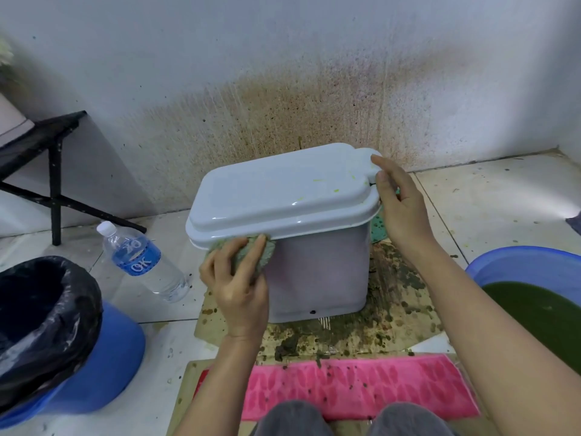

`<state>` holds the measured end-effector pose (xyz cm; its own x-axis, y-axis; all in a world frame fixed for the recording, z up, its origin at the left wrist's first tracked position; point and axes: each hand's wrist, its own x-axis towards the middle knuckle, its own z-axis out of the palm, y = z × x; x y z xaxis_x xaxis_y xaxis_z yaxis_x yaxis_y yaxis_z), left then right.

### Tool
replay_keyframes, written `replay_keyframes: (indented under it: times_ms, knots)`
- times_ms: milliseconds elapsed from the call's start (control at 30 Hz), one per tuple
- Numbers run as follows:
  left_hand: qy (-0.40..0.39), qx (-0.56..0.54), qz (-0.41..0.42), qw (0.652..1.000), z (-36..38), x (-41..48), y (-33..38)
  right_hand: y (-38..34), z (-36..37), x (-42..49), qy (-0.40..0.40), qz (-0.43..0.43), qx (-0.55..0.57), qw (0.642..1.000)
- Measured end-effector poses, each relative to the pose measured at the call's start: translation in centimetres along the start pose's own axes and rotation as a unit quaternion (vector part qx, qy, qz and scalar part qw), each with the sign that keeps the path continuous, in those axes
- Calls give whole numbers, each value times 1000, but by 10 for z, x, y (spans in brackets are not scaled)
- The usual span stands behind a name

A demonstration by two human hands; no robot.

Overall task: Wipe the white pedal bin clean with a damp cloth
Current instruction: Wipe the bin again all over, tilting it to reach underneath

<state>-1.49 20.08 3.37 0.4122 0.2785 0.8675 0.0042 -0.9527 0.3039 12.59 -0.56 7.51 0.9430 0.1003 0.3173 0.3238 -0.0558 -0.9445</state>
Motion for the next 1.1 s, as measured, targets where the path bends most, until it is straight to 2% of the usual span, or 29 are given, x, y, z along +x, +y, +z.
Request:
replay_keyframes:
  times_ms: [67, 233, 333, 400, 467, 533, 567, 633, 767, 833, 900, 1000, 1100]
  knots:
    - [-12, -31, 6, 999, 8, -2, 19, 0, 0, 0, 1, 3, 2, 1000]
    - [-111, -149, 62, 981, 20, 14, 82, 3, -3, 2, -12, 8, 0, 1000]
    - [-77, -206, 85, 972, 8, 51, 101, 6, -5, 3, -11, 12, 8, 1000]
    - [-64, -137, 36, 988, 9, 85, 98, 6, -6, 3, -10, 19, 10, 1000]
    - [-170, 6, -56, 984, 16, 109, 92, 4, -5, 3, -10, 19, 11, 1000]
    - [-297, 115, -107, 942, 33, 110, 92, 3, -4, 2, -7, 18, 20, 1000]
    - [-320, 132, -94, 933, 42, 107, 97, 4, -3, 2, -2, 16, 25, 1000]
    - [-320, 109, -42, 940, 57, 100, 117, 5, -2, 3, 6, 11, 34, 999]
    - [-306, 32, 138, 941, 52, 77, 140, 6, -5, 5, -9, 23, 69, 997]
    - [-290, -1, 183, 939, 39, 70, 126, 6, -7, 6, -16, 22, 70, 997]
    - [-254, -24, 138, 957, 34, 70, 110, 5, -9, 7, -24, 18, 73, 997]
    - [-214, -5, -11, 977, 40, 82, 117, 2, -11, 7, -41, 35, 89, 995]
    - [-245, 17, -45, 968, 60, 90, 144, 2, -14, 7, -57, 48, 94, 993]
